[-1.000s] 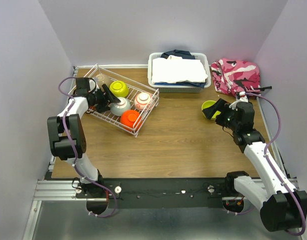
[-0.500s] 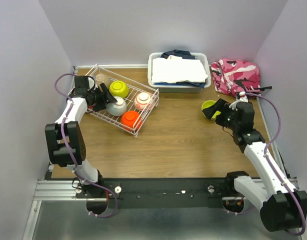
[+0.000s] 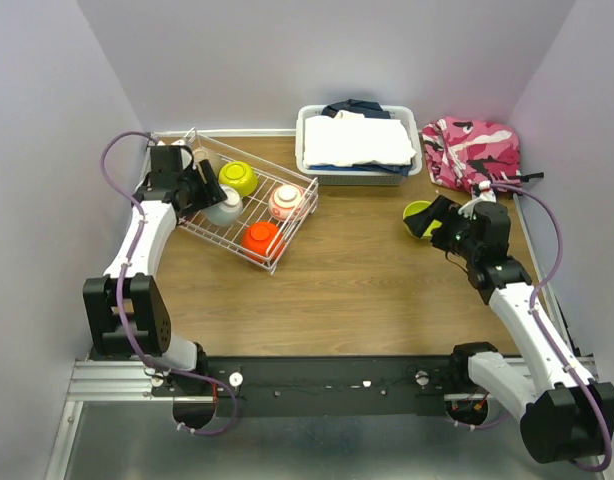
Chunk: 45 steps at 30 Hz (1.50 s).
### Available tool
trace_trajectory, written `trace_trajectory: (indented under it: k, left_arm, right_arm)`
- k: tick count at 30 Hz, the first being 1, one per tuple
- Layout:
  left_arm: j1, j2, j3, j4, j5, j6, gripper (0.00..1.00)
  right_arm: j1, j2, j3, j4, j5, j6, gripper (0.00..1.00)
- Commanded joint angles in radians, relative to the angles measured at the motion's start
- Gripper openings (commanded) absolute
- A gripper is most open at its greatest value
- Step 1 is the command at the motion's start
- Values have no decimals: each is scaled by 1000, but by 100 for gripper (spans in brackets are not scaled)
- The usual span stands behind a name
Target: Unload the bowls from the dish rack
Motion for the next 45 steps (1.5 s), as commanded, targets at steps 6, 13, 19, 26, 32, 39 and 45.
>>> trace_trajectory:
  k: [6, 13, 19, 26, 32, 39, 45]
  left_arm:
    - [-258, -146, 97, -3, -372, 227, 50]
    - [-469, -218, 62, 107, -556, 413, 48]
    - [-691, -278, -16, 251, -680, 630, 43]
    - [-979, -295, -172, 487, -843, 934, 43]
    - [-1173, -219, -275, 705, -955, 1144, 43]
    - [-1358, -84, -415, 1088, -1076, 1407, 43]
    - [-1455, 68, -484, 1409, -1145, 1610, 43]
  right_arm:
    - [-3, 8, 85, -70, -54, -58, 97]
    - [-2, 26, 122, -107, -92, -75, 97]
    - [-2, 52, 151, -123, -153, -63, 96]
    - [-2, 112, 217, -184, -213, -58, 96]
    - [-2, 167, 274, -258, -233, -66, 96]
    - [1, 230, 320, -330, -249, -63, 96]
    - [23, 287, 381, -388, -238, -63, 95]
